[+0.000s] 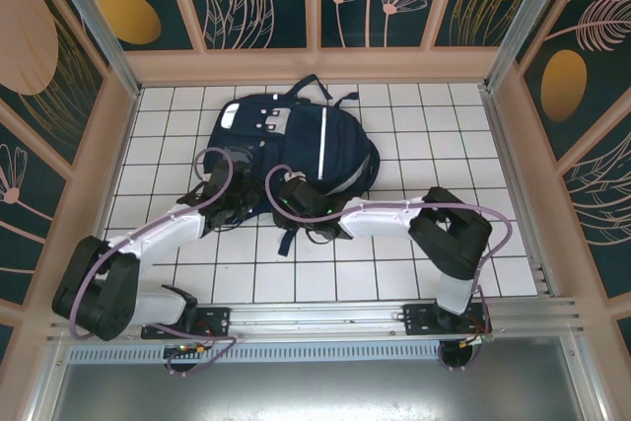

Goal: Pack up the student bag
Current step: Zip the student bag at the top-center of the table.

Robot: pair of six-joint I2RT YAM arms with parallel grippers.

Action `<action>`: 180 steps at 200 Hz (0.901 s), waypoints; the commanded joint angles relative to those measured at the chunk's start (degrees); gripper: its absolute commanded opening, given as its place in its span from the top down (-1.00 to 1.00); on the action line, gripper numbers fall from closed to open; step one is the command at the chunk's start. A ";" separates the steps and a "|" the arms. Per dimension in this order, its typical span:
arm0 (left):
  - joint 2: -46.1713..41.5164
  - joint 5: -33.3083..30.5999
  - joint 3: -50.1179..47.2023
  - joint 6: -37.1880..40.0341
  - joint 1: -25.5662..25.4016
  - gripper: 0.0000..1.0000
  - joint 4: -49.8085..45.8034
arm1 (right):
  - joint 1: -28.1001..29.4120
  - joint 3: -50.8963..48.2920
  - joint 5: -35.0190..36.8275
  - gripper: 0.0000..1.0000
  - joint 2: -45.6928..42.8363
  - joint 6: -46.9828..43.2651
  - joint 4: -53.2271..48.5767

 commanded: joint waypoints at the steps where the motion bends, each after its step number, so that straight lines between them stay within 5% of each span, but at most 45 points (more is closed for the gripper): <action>1: -2.22 1.02 -2.43 -3.20 -0.02 0.10 -2.68 | 0.27 2.18 0.67 0.26 3.22 -1.02 -1.79; 73: -0.22 3.17 -4.55 -3.79 0.00 0.08 0.35 | 0.18 7.77 4.27 0.24 9.62 -1.11 -3.59; 130: 3.31 4.64 -5.21 -3.89 0.03 0.08 3.47 | 0.32 7.15 4.39 1.00 9.57 -0.67 -3.77; 180: 8.04 5.58 -5.77 -5.35 -0.02 0.04 8.84 | 0.62 5.89 3.27 1.00 5.59 -0.89 -3.95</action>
